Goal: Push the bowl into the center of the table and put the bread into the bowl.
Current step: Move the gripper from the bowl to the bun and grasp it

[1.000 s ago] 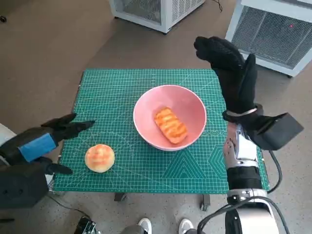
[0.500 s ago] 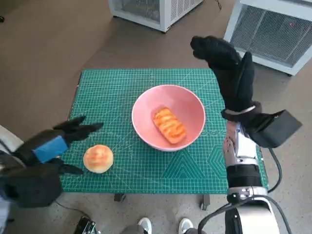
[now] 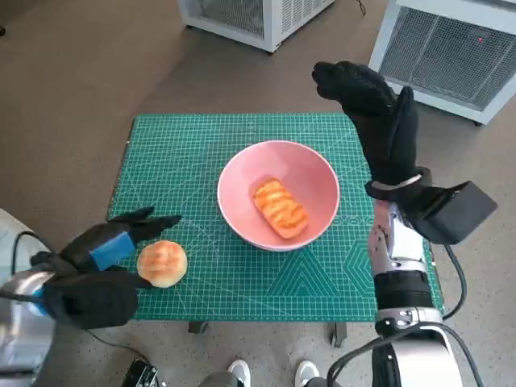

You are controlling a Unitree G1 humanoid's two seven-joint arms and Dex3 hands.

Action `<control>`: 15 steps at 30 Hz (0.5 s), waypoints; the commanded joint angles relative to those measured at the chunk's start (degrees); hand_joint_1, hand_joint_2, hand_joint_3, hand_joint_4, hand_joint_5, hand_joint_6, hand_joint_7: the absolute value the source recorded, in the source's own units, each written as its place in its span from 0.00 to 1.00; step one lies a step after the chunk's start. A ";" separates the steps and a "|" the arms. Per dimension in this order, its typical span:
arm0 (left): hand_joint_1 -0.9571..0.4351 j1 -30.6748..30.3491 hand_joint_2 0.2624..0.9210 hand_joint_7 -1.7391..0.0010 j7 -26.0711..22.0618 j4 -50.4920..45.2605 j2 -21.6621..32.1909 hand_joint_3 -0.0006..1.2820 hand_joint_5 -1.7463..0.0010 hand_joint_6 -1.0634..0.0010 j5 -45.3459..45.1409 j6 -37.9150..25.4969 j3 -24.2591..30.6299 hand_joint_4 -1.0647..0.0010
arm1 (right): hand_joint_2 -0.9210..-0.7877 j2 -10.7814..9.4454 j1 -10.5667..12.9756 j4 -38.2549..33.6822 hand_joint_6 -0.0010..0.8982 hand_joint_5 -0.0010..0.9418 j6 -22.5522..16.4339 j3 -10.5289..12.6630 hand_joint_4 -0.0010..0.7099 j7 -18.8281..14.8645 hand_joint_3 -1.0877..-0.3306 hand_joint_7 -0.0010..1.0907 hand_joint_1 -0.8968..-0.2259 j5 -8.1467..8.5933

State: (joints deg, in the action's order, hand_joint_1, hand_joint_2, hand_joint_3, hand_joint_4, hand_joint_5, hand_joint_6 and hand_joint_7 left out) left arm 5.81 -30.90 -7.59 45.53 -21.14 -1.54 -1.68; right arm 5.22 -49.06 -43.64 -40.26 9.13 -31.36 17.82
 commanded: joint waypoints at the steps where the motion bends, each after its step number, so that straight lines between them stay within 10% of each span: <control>1: 0.60 1.06 0.72 0.99 1.05 1.71 -1.18 0.00 0.99 0.64 -1.93 0.07 -2.00 0.79 | 0.00 0.46 -0.05 -0.38 0.05 0.00 0.40 0.40 0.29 -0.61 0.45 0.48 0.38 0.17; 11: 0.69 1.90 0.77 0.99 2.32 5.48 -2.08 0.01 0.99 0.56 -5.20 -0.33 -4.73 0.70 | 0.00 0.64 0.23 0.60 0.05 0.00 1.22 0.47 0.29 -0.34 0.45 0.49 0.38 0.25; 15: 0.73 2.33 0.86 0.96 3.99 7.13 -1.85 0.02 0.97 0.41 -7.10 0.52 -5.57 0.48 | 0.00 0.69 0.43 0.92 0.05 0.00 1.26 0.49 0.30 -0.22 0.45 0.50 0.38 0.20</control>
State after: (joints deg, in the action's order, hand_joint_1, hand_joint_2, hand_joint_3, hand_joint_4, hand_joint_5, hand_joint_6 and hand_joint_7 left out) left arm 7.31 -28.41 -1.76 43.99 -26.76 -1.74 -6.50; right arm 5.75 -49.06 -42.78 -39.92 9.41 -31.39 17.85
